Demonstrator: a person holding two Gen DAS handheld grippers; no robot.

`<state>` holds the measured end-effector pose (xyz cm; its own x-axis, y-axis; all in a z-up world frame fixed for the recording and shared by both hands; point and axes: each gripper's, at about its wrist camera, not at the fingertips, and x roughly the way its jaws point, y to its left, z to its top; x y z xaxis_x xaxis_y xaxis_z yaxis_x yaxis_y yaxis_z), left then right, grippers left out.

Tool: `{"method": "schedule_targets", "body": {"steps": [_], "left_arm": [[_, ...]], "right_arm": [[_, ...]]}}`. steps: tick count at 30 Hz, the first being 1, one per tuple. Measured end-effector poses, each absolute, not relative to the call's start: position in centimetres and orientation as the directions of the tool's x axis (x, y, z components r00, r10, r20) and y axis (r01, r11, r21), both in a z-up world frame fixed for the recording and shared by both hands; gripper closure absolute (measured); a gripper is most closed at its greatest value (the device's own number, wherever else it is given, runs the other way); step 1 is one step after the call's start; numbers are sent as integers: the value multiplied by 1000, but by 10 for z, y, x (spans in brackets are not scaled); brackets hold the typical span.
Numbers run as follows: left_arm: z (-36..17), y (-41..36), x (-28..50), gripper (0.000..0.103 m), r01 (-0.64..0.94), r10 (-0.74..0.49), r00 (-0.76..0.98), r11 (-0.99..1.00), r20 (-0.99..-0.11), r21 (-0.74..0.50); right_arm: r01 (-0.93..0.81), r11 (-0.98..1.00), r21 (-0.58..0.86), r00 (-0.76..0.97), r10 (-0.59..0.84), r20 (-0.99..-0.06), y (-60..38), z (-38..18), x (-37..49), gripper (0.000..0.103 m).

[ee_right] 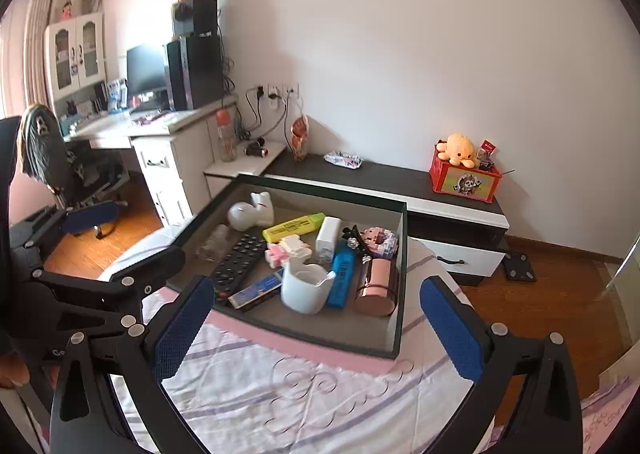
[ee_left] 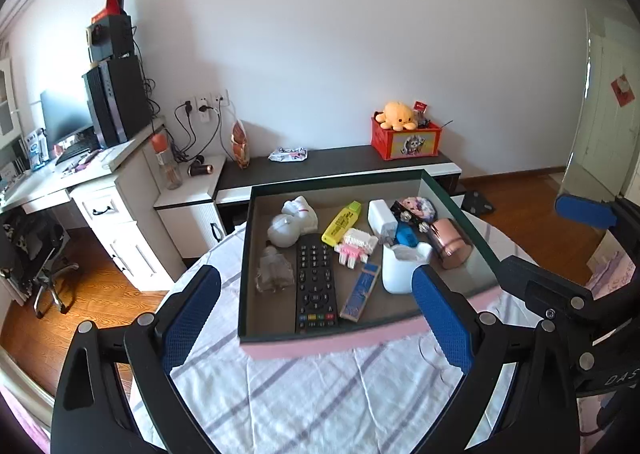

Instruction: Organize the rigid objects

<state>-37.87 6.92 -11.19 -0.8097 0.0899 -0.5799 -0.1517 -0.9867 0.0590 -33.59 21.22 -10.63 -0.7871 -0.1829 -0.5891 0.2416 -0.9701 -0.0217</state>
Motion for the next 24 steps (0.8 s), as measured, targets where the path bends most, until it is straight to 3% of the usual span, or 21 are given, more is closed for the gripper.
{"method": "schedule_targets", "body": {"steps": [14, 24], "left_arm": [[-74, 64, -272, 5, -104, 37, -888, -987, -459, 122], [-35, 52, -183, 5, -62, 24, -940, -993, -341, 101]], "right_arm": [[225, -974, 22, -835, -204, -512, 208, -80, -240, 0], [231, -973, -11, -896, -208, -391, 197, -41, -150, 0]]}}
